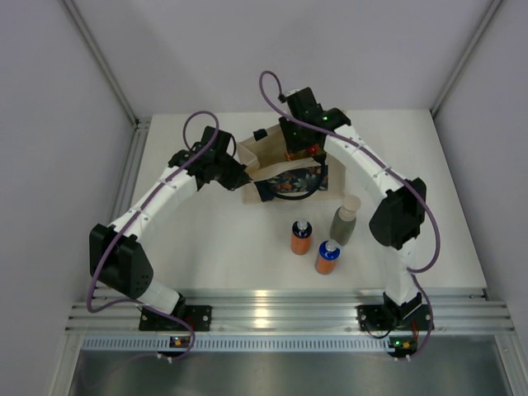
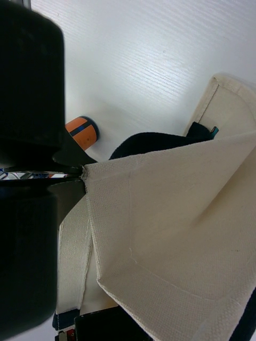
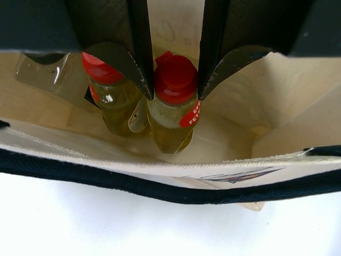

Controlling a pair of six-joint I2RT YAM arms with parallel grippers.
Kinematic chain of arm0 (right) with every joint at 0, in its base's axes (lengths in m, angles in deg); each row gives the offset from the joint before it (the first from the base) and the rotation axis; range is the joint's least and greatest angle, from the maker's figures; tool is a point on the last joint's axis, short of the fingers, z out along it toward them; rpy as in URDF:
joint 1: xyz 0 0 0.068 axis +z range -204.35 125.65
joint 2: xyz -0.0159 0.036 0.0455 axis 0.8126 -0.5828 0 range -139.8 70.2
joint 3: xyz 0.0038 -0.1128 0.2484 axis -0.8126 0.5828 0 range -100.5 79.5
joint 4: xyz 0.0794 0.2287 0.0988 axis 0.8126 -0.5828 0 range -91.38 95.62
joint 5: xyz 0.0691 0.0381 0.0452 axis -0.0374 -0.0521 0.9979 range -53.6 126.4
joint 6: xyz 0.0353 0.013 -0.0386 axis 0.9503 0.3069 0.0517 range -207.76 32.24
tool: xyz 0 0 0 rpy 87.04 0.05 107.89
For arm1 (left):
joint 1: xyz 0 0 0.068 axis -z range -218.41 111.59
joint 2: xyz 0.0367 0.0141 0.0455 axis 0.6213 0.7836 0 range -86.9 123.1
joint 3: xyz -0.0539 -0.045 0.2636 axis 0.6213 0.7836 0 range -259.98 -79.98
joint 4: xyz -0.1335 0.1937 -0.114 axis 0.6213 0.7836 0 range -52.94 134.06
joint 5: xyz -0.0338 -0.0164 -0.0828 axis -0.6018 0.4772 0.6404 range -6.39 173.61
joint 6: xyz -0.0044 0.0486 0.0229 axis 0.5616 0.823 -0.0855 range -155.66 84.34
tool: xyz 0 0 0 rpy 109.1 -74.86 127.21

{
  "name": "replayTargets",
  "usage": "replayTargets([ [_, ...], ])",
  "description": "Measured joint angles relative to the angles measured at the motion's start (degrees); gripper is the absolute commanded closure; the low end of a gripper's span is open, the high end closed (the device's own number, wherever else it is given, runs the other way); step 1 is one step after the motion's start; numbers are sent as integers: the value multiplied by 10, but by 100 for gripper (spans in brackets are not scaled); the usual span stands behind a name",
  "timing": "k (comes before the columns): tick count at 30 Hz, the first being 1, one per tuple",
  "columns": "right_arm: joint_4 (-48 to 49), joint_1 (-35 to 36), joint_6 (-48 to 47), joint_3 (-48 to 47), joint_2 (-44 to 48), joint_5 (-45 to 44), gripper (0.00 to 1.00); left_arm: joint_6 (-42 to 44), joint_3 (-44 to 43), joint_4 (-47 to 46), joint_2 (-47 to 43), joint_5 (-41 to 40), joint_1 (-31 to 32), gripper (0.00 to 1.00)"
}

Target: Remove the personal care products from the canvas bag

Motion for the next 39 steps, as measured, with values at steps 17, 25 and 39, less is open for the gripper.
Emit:
replayTargets([
  [17,-26,3,-10,-33,53,-5,100,0,0,0,0,0,0,100],
  [25,-51,7,-21,-66,81,-8,100,0,0,0,3,0,0,100],
  [39,-83,8,-26,-114,137,-17,100,0,0,0,4,5,0,100],
])
